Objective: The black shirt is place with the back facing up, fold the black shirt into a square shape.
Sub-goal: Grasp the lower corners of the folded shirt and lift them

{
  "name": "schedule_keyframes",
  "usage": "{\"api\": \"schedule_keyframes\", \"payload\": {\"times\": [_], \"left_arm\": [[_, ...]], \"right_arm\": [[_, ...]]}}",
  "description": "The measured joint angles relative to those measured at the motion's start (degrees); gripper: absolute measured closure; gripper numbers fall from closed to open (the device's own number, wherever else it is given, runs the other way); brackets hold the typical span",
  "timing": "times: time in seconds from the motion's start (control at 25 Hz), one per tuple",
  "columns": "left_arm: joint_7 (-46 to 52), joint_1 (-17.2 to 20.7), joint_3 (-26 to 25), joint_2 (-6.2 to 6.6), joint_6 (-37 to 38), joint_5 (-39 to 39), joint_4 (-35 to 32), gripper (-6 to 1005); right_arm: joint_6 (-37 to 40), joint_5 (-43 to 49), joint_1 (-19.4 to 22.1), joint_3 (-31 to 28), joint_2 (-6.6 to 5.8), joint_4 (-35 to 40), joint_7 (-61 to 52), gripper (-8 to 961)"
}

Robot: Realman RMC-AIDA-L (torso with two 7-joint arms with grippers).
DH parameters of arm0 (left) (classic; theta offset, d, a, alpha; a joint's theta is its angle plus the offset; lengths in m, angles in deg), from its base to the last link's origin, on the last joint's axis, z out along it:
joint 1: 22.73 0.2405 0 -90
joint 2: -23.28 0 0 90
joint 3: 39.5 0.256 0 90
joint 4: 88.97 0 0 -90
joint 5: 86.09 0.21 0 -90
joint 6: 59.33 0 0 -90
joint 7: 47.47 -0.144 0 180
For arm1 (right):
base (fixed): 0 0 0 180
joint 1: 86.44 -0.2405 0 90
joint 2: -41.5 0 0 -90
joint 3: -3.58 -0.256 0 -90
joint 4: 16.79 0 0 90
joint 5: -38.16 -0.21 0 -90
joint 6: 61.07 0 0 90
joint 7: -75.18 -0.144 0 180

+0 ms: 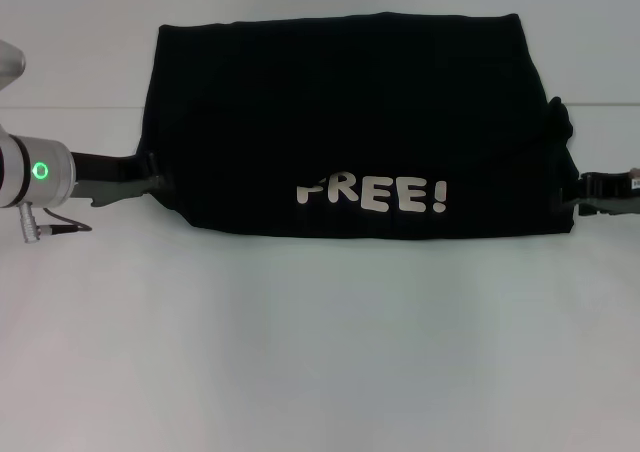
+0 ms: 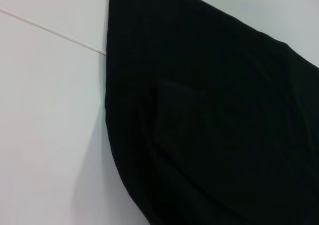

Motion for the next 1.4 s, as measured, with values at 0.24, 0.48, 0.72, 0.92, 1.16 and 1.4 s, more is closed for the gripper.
{"api": "schedule_keyframes", "payload": {"times": [0.24,0.48,0.72,0.92,1.16,1.4], "left_arm": [[-0.03,0.27,0.0,-0.01,-0.32,-0.72,0.0,1000],[-0.18,0.32,0.0,-0.01,-0.47,-1.19,0.0,1000],[-0.21,0.31,0.0,-0.01,-0.53,-1.29,0.0,1000],[-0.24,0.36,0.0,-0.05,-0.53,-1.32,0.01,1000],[-0.26,0.31,0.0,-0.1,-0.52,-1.32,0.15,999],[-0.28,0.24,0.01,-0.18,-0.49,-1.32,0.14,1000]], "right_arm": [[-2.07,0.01,-0.45,0.06,0.4,-1.26,-0.01,473],[-2.5,0.07,-0.5,0.87,0.43,-1.92,0.48,471],[-3.5,0.01,-0.63,1.79,0.77,-2.09,0.05,405],[-5.7,-0.03,-0.76,1.9,1.98,-2.17,0.19,297],[-7.0,0.09,-1.14,2.35,2.86,-2.25,0.45,255],[-6.69,0.29,-1.17,4.04,2.81,-2.27,-0.98,331]]}}
